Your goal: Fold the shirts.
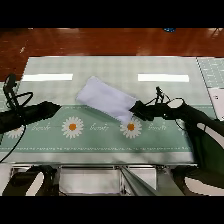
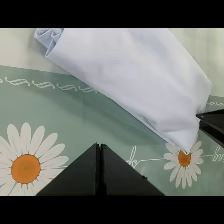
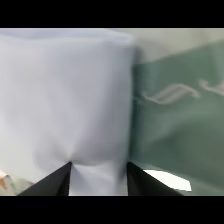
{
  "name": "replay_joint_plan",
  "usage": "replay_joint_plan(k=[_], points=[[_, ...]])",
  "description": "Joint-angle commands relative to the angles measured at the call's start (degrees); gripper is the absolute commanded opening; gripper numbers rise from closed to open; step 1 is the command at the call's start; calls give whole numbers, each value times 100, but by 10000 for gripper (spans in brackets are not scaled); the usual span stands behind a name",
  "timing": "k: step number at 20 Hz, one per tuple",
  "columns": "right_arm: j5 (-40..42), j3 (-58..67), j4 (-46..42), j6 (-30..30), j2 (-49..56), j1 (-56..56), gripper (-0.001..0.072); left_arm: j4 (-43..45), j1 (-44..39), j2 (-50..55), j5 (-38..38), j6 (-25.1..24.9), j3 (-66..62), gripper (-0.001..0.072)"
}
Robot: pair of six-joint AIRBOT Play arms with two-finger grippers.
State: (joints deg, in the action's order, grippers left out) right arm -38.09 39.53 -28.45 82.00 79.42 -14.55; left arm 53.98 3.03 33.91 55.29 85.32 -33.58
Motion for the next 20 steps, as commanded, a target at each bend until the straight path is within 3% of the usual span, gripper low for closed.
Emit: replay_joint_plan(k=[1, 4, 7, 13, 20], points=[[-363, 632, 557, -597, 645, -70, 371, 2, 2, 4, 2, 0, 2, 18], [-868, 1379, 566, -1056, 1034, -68, 19, 2, 4, 7, -4, 0, 2, 18], [-1143, 2391, 323, -994, 1082, -57, 18, 2, 4, 7, -4, -2, 2, 18], [-1943, 5283, -1674, 728, 1082, 87, 17, 4, 2, 201, -7, -20, 4, 18], [-3585, 7285, -2188, 1539, 922, 1449, 17, 2, 2, 227, 52, -17, 4, 18]])
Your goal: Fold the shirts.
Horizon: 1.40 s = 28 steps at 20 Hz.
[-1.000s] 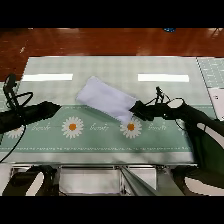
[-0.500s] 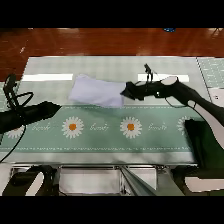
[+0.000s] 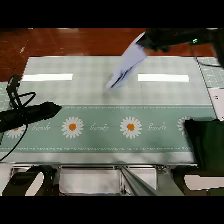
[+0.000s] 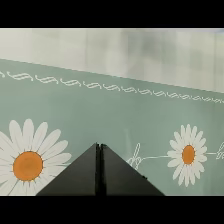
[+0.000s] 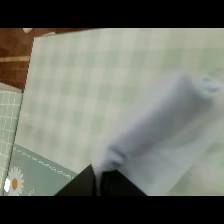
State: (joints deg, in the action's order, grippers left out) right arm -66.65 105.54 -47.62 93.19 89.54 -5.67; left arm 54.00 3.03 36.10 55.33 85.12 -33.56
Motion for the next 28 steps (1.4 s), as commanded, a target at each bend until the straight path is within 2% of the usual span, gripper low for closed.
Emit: replay_joint_plan(k=[1, 4, 10, 14, 19, 23, 24, 26, 28], points=[[-826, 708, -273, 522, -223, 861, 17, 0, 2, 9, 59, -4, 0, 18], [-1233, 708, -520, 883, -625, 1812, 17, 0, -114, 9, 122, -671, 0, 18], [-3053, 608, -1974, 1113, -1366, 3285, 16, 2, -382, 9, 116, -669, 0, 18], [-3866, -186, -2743, 1045, -2149, 4157, 16, 2, -516, 9, 94, -671, 0, 18], [-3978, -1554, -3248, 691, -3392, 5604, 17, 2, -520, 11, 0, -671, 0, 18], [-3980, -3069, -4673, 85, -4323, 6819, 18, 2, -520, 11, -31, -671, 0, 18], [-3980, -3495, -4894, 131, -4533, 7082, 18, 2, -520, 13, -31, -671, 0, 18], [-3976, -4256, -4903, 96, -4900, 7390, 18, 2, -520, 22, -9, -671, 2, 18], [-3980, -4944, -5337, 59, -5014, 7333, 18, 4, -520, 22, 55, -671, 2, 18]])
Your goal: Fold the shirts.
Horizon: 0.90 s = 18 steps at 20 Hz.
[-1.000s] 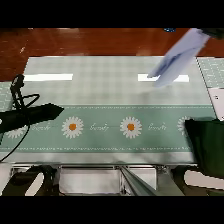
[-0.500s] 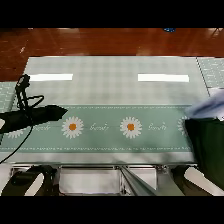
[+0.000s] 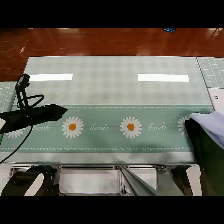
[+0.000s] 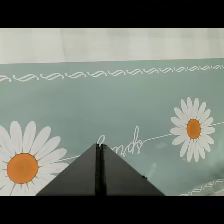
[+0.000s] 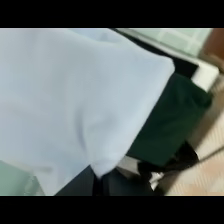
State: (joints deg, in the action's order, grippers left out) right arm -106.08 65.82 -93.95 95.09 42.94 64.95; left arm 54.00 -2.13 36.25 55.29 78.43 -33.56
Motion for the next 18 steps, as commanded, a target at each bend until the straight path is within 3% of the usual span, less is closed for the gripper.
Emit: replay_joint_plan(k=[1, 2, 3, 7, 8, 10, 11, 13, 15, 18], points=[[-22, -1274, -831, -131, -345, 208, 52, 28, -4, 7, 72, -2, 2, 18], [9, -1510, -822, -131, -332, 160, 294, 68, -2, 7, 61, -2, 2, 18], [140, -1681, -820, -149, -297, 129, 411, 114, -2, 9, 22, -2, 2, 18], [1443, -1602, -212, -127, -203, 131, 409, 114, 0, 7, -745, -160, -7, 18], [1978, -1471, 334, -129, -188, 129, 385, 114, 17, 15, -1062, -227, -44, 18], [2949, -953, 2061, -363, 83, 129, 88, 114, 175, 195, -1331, -229, -402, 18], [3305, -608, 3335, -833, 365, 72, 19, 114, 278, 389, -1309, -229, -721, 18], [3606, 247, 5093, -1419, 1091, -645, 18, 107, 391, 955, -1073, -232, -1646, 18], [3576, 1318, 5038, -1679, 1812, -2116, 18, 42, 256, 1550, -660, -232, -2787, 17], [3606, 2608, 3003, -1392, 2804, -4881, 18, 103, -339, 2286, -586, -162, -3950, 17]])
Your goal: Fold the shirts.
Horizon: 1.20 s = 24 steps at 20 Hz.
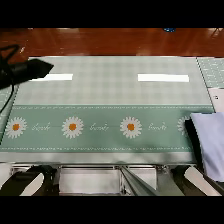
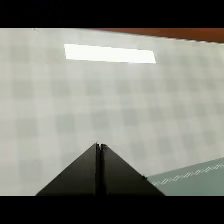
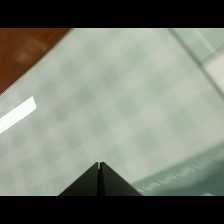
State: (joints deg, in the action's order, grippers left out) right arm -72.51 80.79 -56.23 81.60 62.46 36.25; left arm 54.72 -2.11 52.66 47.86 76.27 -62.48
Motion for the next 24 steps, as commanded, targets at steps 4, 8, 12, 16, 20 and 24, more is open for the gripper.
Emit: replay_joint_plan(k=[4, 8, 12, 16, 20, 24], points=[[125, 1182, -3320, 754, 1963, -4247, 18, 1113, -898, 1480, 413, 1034, -1038, 17], [-341, 1121, -3526, 1167, 2813, -4496, 18, 1668, -815, 2291, 835, 1447, -750, 17], [-376, 1123, -3571, 1224, 2909, -4494, 18, 1668, -815, 2323, 719, 1445, -765, 18], [-437, 1123, -3569, 1224, 2898, -4494, 18, 1663, -826, 2363, 809, 1447, -761, 18], [-435, 1123, -3569, 1224, 2898, -4494, 19, 1663, -826, 2365, 809, 1447, -761, 18], [-435, 1123, -3569, 1224, 2898, -4494, 19, 1663, -826, 2365, 809, 1447, -761, 18]])
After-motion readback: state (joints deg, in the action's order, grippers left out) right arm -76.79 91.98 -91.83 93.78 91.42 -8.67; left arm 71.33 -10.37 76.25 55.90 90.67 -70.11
